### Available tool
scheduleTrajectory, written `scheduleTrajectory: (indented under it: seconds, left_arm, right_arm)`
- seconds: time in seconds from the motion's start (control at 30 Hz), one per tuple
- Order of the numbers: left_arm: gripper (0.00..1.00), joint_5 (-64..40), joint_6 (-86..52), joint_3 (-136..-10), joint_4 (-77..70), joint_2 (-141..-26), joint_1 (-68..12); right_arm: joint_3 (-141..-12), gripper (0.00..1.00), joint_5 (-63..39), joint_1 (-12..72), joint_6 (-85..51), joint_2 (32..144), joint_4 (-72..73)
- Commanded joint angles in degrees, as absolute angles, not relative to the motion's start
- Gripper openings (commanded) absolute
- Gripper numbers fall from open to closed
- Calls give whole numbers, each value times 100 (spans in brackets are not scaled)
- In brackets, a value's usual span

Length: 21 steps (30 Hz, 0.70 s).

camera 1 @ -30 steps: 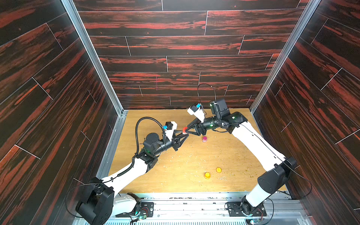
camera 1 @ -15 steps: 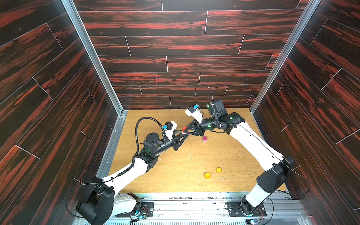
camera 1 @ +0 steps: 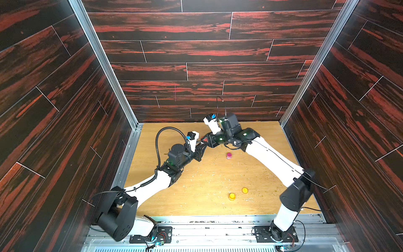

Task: Close the paint jar lid
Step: Screw the lid onto the paint jar.

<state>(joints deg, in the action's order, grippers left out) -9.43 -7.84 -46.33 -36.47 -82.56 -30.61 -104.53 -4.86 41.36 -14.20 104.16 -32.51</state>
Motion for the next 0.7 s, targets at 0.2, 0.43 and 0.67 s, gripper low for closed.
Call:
scheduleTrajectory:
  seconds: [0.2,0.43,0.67]
  left_arm:
    - [17,-948,-542,-4553,-4376,-7849,-3365]
    - [17,-2182,-899,-4126,-3994,-7111,-3081]
    - [17,-2780,-1156,-4109,-4024,-7004,-3041]
  right_arm:
    - [-10877,58,-269,4475,-1774,10147,-3949]
    - [-10539,64,-1946,3814,-537,9241,-4506]
    - [-10839,65,-2576,3719,450,9153,-4983]
